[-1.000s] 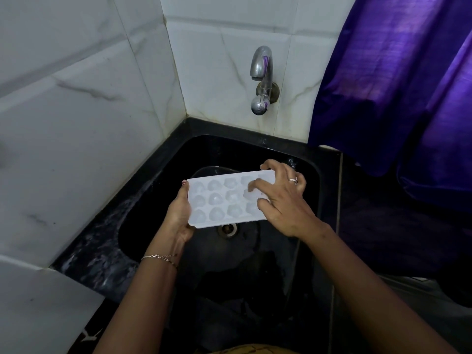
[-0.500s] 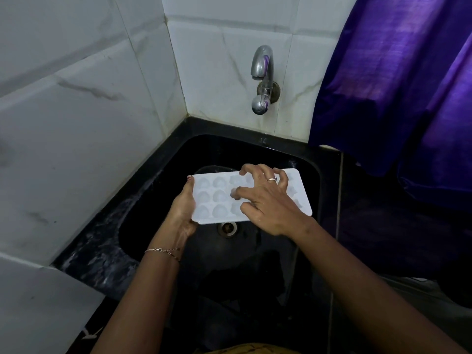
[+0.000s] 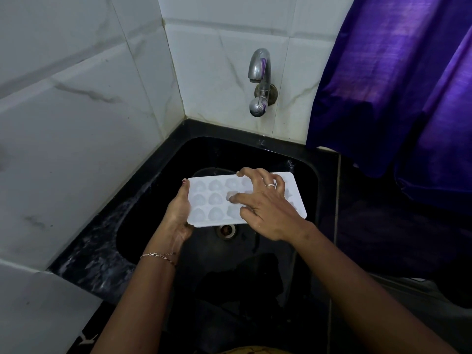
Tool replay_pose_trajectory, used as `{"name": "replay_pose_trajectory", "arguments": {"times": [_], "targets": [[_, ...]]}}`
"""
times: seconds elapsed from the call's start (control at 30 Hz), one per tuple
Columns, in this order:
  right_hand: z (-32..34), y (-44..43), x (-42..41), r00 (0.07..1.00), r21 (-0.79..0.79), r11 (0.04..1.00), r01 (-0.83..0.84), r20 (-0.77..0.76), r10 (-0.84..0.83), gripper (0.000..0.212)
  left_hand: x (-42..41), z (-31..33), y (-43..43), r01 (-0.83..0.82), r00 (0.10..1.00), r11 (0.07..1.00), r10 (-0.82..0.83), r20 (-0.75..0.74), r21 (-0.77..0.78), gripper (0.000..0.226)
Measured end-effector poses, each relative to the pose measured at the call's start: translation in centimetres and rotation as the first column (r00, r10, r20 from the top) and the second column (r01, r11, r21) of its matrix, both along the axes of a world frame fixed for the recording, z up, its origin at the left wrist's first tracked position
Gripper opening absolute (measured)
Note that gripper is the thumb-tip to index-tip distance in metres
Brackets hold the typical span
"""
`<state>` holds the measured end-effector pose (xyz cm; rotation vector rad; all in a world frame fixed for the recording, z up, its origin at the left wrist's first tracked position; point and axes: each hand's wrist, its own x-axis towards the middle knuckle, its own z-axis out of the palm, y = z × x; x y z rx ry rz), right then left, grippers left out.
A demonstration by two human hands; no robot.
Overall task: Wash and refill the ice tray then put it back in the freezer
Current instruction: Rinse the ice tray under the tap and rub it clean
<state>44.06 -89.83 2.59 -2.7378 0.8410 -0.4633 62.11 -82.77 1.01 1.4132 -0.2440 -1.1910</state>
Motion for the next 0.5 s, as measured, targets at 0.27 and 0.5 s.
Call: {"name": "replay_pose_trajectory", "arguments": {"times": [0.27,0.5], "targets": [[-0.4,0.9,0.1,0.997,-0.012,0.997,0.074,0.004,-0.074,0.043,0.7,-0.2,0.3,0.057,0.998,0.998,-0.057,0.007,-0.013,0.063],[0.4,1.2,0.2,0.997,0.015,0.998,0.064,0.047,-0.064,0.043,0.1,-0.3,0.4,0.06,0.998,0.998,-0.06,-0.003,-0.017,0.058]]}}
